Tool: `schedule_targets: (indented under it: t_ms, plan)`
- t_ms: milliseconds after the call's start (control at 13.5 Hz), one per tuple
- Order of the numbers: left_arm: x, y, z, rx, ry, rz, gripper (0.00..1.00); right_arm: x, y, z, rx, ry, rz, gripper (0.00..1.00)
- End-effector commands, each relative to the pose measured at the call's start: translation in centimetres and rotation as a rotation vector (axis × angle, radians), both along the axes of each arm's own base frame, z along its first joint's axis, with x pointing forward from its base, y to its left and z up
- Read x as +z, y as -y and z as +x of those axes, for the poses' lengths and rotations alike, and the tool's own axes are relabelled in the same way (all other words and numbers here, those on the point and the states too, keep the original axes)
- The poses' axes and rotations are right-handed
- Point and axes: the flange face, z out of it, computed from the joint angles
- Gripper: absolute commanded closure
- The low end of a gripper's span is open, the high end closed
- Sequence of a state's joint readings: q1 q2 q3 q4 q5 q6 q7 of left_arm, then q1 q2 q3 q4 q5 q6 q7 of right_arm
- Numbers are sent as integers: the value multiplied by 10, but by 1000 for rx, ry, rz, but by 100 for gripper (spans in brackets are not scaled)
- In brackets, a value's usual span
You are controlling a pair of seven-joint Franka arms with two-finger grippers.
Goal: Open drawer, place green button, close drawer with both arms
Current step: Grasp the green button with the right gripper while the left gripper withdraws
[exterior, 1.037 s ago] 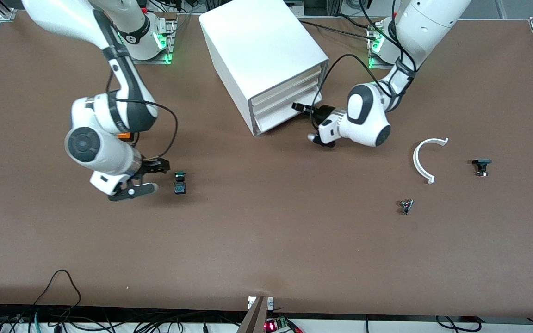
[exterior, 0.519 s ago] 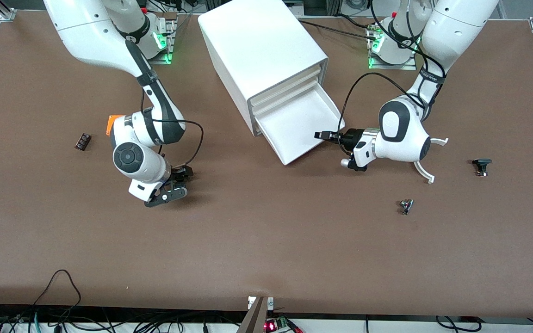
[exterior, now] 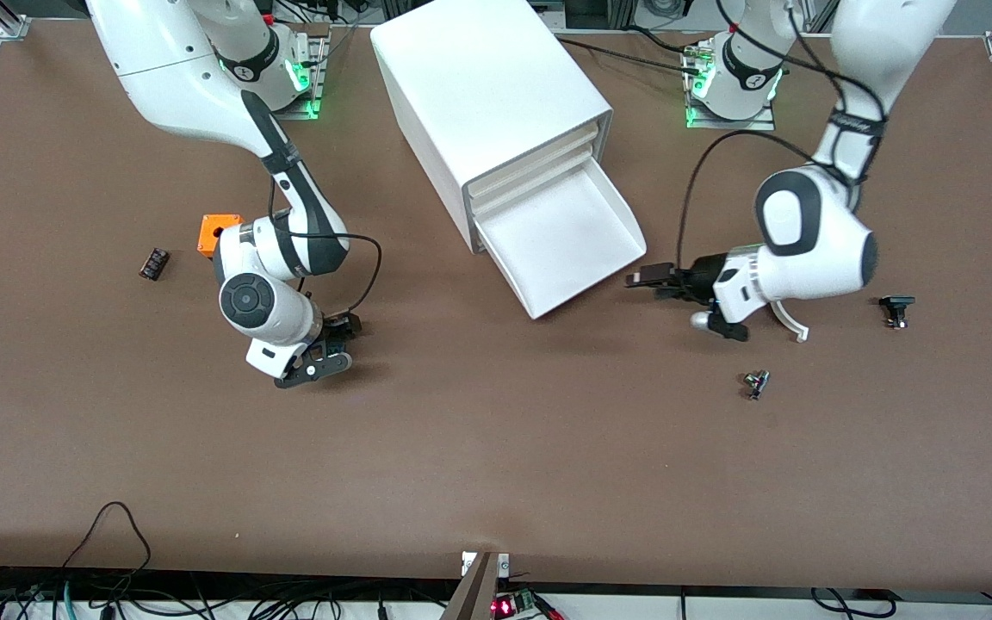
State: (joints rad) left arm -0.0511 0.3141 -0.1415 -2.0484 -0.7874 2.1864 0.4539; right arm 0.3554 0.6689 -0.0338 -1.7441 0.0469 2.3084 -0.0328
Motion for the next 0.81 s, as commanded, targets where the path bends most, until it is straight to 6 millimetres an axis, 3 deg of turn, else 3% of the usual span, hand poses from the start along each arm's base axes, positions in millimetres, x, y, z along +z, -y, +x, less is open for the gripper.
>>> schedule_targets:
  t_ms: [0,148,296,519,741]
  plan:
    - [103,-53,18,-92,223,208,0,-5,0,5,-17,-1,21,15]
    - [146,-82,22,-111,307,300,0,-10,0,5,-20,4,23,24]
    - [194,-108,3,-180,307,410,0,-10,0,5,-19,6,24,38]
    - [275,-127,-23,-269,281,603,0,-8,-1,6,-17,11,23,61]
    - [318,-142,-34,-177,193,684,0,6,-5,14,-1,34,33,68]
